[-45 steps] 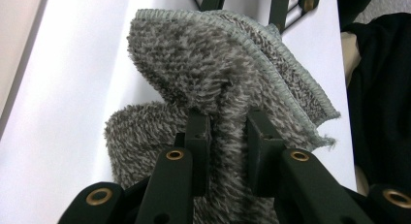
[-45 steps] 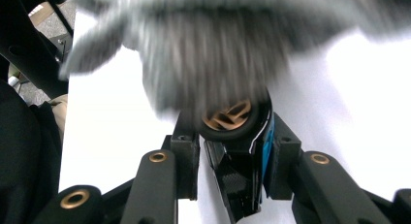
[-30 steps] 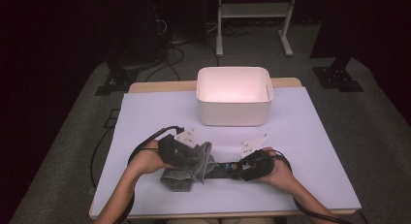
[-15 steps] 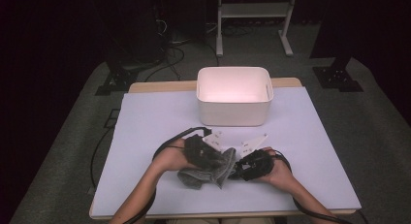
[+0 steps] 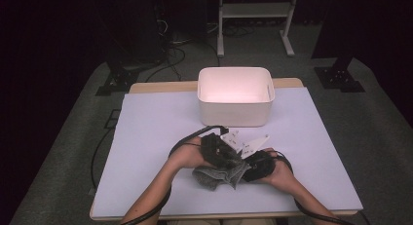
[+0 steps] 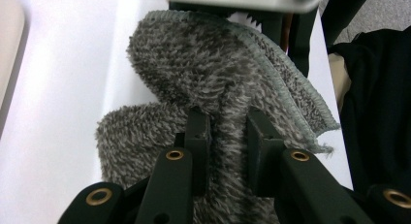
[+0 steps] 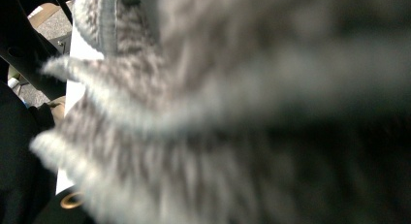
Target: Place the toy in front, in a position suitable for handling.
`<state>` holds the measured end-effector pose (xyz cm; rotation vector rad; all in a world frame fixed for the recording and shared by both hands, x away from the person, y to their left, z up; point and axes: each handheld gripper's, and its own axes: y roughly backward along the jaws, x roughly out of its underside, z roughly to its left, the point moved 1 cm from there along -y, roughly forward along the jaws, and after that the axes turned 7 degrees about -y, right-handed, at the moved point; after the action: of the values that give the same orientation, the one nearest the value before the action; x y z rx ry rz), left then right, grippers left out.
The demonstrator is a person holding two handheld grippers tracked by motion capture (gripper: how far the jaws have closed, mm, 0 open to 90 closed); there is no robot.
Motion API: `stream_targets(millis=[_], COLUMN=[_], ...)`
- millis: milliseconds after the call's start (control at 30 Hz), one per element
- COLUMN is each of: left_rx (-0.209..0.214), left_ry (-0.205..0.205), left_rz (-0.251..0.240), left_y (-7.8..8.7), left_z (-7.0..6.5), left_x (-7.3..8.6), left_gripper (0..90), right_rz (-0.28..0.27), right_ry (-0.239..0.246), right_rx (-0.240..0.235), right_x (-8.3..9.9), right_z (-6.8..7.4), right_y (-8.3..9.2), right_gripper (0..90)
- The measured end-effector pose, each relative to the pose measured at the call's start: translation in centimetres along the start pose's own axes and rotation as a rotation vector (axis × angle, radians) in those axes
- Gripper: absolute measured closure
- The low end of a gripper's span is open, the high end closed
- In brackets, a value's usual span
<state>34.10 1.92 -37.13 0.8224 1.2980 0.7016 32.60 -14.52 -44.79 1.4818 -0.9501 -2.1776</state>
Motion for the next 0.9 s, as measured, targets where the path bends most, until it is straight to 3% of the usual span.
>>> stream_targets(millis=[167, 533, 633, 900], left_rx=[-0.009, -0.051, -0.073, -0.098], left_ry=[0.017, 0.112, 0.136, 0.172], left_rz=[-0.003, -0.048, -0.039, -0.068], left_y=[0.8, 3.6, 4.1, 4.9], left_z=[-0.1, -1.0, -1.2, -1.5], left_x=[1.4, 5.8, 6.6, 8.8], left_gripper=[74.1, 73.8, 73.7, 73.8], right_rz=[-0.001, 0.004, 0.005, 0.005], right_ry=[0.0, 0.006, 0.001, 0.003], right_rx=[0.003, 0.004, 0.003, 0.0], right_x=[0.0, 0.0, 0.0, 0.0], right_z=[0.0, 0.0, 0.0, -0.1], right_y=[0.0, 0.0, 0.0, 0.0], right_gripper=[63.4, 63.6, 63.6, 63.6])
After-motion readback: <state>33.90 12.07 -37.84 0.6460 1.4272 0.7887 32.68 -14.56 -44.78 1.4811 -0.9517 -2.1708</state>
